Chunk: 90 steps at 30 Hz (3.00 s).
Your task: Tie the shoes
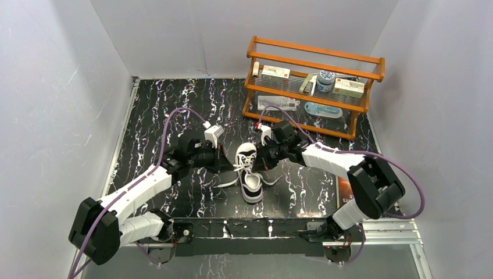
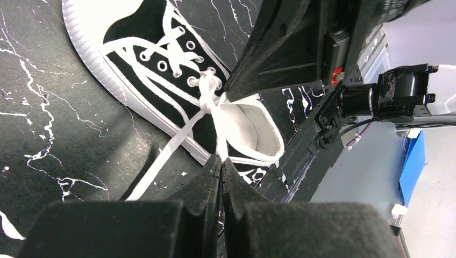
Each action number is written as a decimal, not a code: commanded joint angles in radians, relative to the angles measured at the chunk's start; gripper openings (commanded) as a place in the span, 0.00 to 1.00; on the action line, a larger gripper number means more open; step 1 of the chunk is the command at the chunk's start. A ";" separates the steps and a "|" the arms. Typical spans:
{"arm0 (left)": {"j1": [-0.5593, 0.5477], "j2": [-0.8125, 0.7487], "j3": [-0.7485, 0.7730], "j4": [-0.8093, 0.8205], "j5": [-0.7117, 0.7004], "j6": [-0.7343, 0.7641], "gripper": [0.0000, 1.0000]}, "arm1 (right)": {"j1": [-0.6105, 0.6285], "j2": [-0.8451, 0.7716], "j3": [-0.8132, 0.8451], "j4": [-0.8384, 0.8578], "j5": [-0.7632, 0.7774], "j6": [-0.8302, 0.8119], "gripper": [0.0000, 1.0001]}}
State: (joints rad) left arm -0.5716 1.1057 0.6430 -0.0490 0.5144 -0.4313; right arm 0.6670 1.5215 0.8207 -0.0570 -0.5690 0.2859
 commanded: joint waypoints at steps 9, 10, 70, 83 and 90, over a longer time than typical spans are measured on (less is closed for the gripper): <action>-0.002 0.119 0.037 -0.019 -0.017 0.014 0.00 | 0.003 -0.084 0.044 -0.079 0.041 -0.034 0.00; -0.002 0.129 0.049 -0.055 -0.030 0.025 0.00 | 0.004 -0.077 0.042 -0.053 0.024 -0.019 0.00; -0.002 0.373 0.253 0.084 0.160 0.175 0.00 | 0.032 -0.107 -0.053 0.142 0.120 0.230 0.00; -0.002 0.358 0.191 0.159 0.188 0.107 0.00 | 0.060 -0.103 -0.128 0.364 0.242 0.464 0.00; -0.002 0.337 0.171 0.179 0.180 0.080 0.00 | 0.087 -0.087 -0.167 0.434 0.323 0.592 0.00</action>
State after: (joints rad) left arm -0.5694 1.5002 0.8307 0.1005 0.6670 -0.3340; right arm 0.7330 1.4342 0.6750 0.2520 -0.3138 0.7681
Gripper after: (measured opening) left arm 0.007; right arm 0.011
